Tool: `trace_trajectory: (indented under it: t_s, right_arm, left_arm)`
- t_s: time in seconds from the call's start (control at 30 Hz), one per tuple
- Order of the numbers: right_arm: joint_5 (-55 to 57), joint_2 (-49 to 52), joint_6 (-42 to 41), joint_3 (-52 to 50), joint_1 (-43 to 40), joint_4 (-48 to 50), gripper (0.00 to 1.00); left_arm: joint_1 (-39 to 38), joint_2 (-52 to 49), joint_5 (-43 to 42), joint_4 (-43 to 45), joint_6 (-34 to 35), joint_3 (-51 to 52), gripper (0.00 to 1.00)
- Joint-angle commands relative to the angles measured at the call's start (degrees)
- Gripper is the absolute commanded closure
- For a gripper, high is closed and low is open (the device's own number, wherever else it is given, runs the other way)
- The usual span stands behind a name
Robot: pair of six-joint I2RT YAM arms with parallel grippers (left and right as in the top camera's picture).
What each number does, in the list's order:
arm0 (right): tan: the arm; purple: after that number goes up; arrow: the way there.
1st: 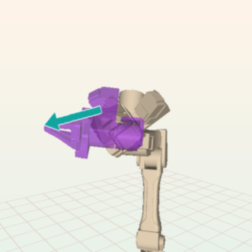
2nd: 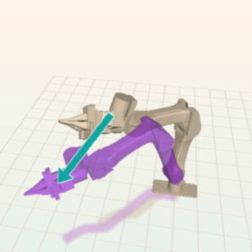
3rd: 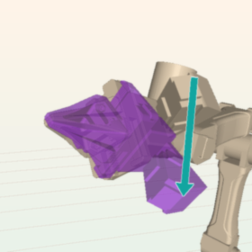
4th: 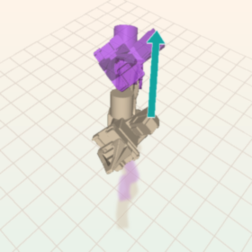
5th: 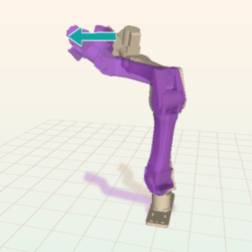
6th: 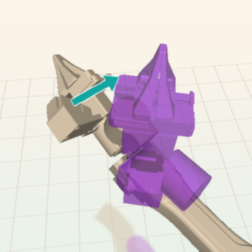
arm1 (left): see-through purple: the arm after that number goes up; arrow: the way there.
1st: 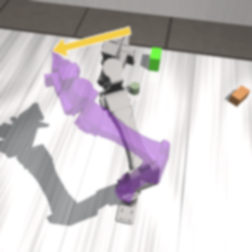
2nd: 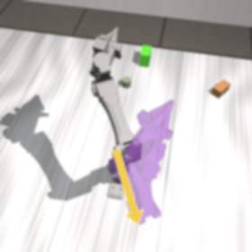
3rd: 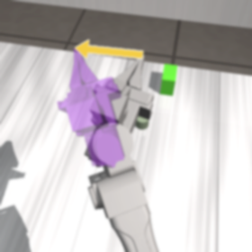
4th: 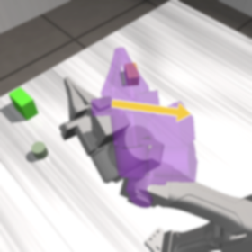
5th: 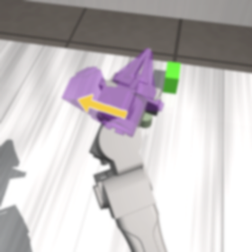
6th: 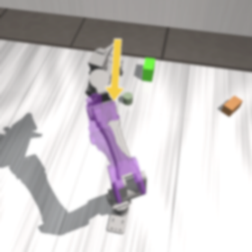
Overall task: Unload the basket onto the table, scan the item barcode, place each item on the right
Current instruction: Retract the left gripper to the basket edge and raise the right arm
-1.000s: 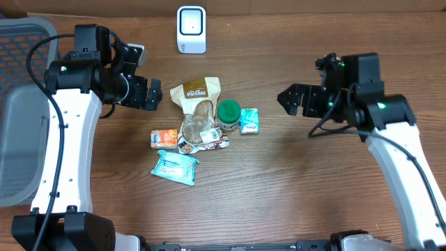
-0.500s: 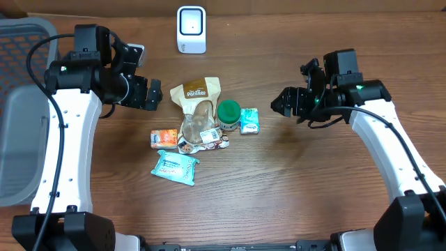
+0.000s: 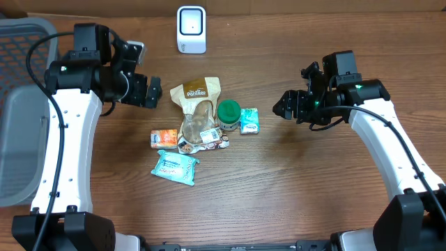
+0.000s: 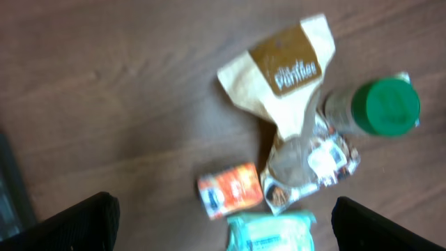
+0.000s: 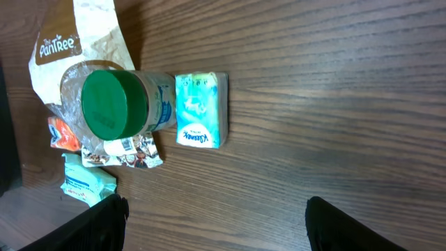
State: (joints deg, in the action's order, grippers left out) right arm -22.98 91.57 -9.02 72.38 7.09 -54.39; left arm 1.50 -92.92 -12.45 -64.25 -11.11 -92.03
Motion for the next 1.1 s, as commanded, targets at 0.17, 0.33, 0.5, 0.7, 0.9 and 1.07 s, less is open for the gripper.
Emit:
trace_trajectory:
  t_s: [0.17,0.33,0.5,0.7,0.9,1.07]
  right_arm:
    - [0.4,0.2,0.1,0.3,-0.4,-0.4,0.2]
    - [0.4,0.2,0.1,0.3,-0.4,-0.4,0.2]
    - [0.4,0.2,-0.3,0.3,-0.4,-0.4,0.2]
    - [0.4,0.2,-1.4,0.3,-0.4,-0.4,0.2]
    - [0.4,0.2,-1.4,0.3,-0.4,-0.4,0.2]
    - [0.4,0.2,-1.4,0.3,-0.4,-0.3,0.19]
  left_arm:
    - [4.1,-0.5,-0.7,-0.5,4.2,-1.0,0.01]
    - [9.6,-0.5,-0.7,-2.8,5.5,-1.0,0.0]
    - [13.0,-0.5,-0.7,-3.5,5.3,-1.0,0.0]
    - [15.0,-0.5,-1.1,-3.5,4.3,-1.0,0.01]
    - [15.0,-0.5,-1.1,-3.9,-0.2,-1.0,0.01]
    - [15.0,-0.5,-1.0,-3.7,-1.0,-1.0,0.0]
